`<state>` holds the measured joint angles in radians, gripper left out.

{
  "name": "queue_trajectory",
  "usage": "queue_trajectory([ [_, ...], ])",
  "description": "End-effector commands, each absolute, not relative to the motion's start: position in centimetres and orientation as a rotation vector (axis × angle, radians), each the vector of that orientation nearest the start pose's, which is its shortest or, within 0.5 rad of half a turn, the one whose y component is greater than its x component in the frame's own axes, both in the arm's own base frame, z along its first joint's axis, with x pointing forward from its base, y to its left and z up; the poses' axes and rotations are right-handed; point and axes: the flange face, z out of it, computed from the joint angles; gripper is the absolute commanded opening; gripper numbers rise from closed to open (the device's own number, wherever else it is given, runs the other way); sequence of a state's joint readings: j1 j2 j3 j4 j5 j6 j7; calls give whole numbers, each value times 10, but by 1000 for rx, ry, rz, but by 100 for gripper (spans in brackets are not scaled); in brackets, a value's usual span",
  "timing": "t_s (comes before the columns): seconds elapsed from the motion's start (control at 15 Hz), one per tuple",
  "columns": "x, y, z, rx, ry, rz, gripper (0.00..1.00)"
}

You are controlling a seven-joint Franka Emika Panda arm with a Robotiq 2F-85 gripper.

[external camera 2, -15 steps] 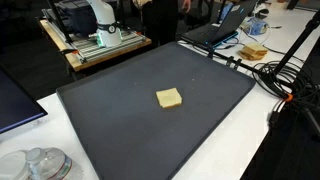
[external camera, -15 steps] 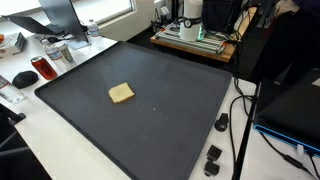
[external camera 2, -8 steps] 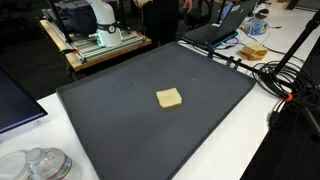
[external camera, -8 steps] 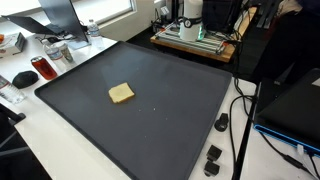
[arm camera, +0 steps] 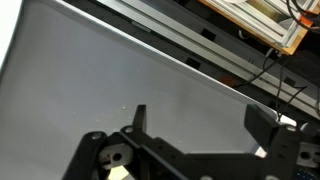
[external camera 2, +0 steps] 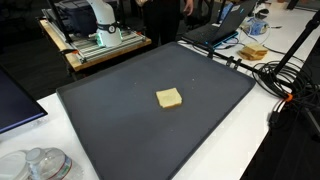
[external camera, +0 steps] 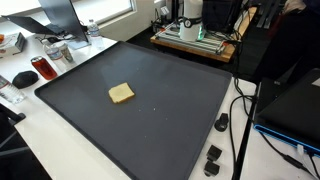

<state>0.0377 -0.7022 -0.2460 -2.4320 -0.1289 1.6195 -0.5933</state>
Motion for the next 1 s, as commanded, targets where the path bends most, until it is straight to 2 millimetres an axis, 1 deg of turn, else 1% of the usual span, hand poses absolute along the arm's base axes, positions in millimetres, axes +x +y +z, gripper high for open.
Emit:
queue_trajectory([
  [0.0, 326, -36, 535, -2867, -890, 43, 100],
  [0.27, 328, 32, 547, -2824, -981, -33, 100],
  [0.6, 325, 122, 568, -2835, -1025, -91, 100],
  [0.73, 324, 161, 579, -2820, -1104, -106, 100],
  [0.8, 323, 177, 584, -2817, -1151, -107, 100],
  [0.87, 317, 152, 574, -2841, -1123, -101, 100],
  [0.93, 315, 166, 579, -2840, -1152, -109, 100],
])
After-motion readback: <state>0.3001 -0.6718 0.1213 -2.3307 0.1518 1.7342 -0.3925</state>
